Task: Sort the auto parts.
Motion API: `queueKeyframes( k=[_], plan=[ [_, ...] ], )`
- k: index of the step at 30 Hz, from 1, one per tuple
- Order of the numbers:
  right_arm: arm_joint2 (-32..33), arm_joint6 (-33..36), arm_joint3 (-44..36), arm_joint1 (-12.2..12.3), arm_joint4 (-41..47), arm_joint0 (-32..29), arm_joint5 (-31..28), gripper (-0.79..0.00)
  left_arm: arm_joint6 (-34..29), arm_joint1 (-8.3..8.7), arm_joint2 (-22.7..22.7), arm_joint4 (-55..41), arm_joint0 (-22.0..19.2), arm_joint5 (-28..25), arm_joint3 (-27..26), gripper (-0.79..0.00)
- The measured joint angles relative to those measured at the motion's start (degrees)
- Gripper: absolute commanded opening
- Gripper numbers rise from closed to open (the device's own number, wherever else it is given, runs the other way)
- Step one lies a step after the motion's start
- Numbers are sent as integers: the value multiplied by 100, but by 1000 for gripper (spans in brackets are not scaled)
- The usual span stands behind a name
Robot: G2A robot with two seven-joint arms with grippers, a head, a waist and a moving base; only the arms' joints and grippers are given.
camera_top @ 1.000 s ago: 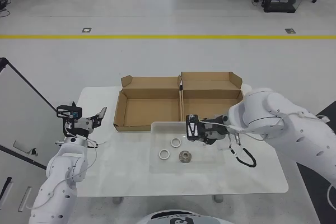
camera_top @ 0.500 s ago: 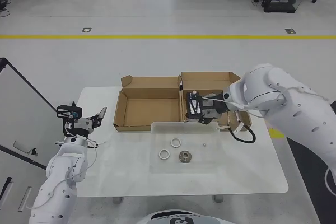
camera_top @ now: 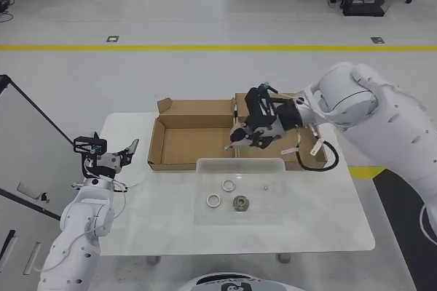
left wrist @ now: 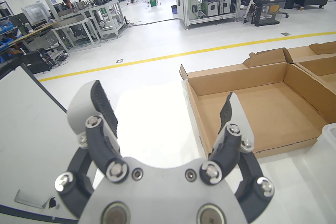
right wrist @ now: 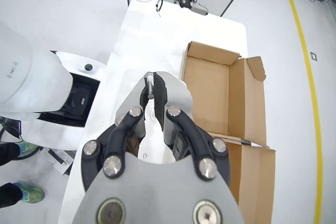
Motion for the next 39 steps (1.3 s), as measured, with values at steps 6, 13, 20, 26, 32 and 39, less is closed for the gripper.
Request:
queueKeyframes(
  k=[6,13,20,26,32,39],
  plan=[
    [21,-10,-253,143,1286,18,-9,-785,0,0,0,0,0,0,0,0],
    [249,-9,-733,390,2939,-110,-9,-785,0,0,0,0,0,0,0,0],
    [519,-8,-1143,611,4019,-265,-9,-785,0,0,0,0,0,0,0,0],
    [729,-7,-1515,729,4628,-441,-9,-785,0,0,0,0,0,0,0,0],
    [888,-7,-1516,780,4836,-572,-9,-785,0,0,0,0,0,0,0,0],
    [884,-7,-1518,778,4831,-569,-9,-785,0,0,0,0,0,0,0,0]
  ],
)
